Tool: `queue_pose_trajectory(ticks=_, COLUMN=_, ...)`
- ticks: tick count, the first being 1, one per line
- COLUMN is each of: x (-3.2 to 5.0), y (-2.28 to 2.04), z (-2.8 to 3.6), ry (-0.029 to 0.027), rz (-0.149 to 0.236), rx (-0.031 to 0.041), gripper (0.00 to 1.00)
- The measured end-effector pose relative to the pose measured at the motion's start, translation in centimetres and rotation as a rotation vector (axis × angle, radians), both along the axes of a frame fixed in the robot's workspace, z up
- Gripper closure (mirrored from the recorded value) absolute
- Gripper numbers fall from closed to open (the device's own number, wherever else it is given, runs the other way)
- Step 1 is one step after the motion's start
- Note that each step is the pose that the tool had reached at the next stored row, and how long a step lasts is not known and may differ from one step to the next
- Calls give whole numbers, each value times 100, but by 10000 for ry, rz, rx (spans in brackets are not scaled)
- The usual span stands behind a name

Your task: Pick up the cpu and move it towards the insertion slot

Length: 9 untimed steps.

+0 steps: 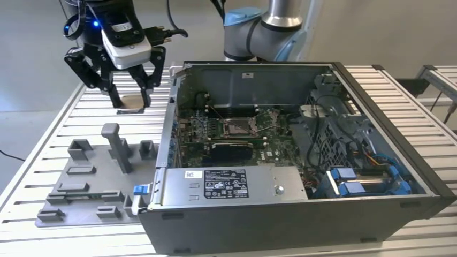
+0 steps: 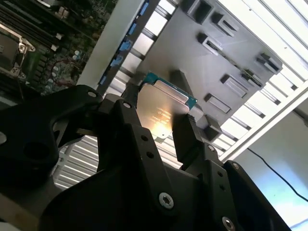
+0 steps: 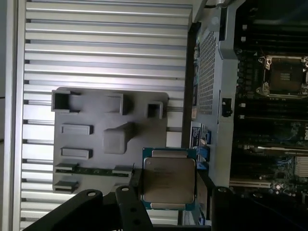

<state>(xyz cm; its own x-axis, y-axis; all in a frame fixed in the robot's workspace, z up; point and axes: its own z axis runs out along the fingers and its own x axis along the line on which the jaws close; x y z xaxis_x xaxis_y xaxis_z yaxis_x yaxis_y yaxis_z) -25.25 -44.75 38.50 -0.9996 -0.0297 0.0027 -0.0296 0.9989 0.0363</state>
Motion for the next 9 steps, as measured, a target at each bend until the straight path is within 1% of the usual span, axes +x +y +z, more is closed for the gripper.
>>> queue_pose_trajectory(ticks=4, x=99, y=0, z=0, ry=0, rz=0, rx=0, gripper=100)
queue_pose_trajectory(ticks=9, x=194, y=0, z=0, ry=0, rz=0, rx=0, gripper=100)
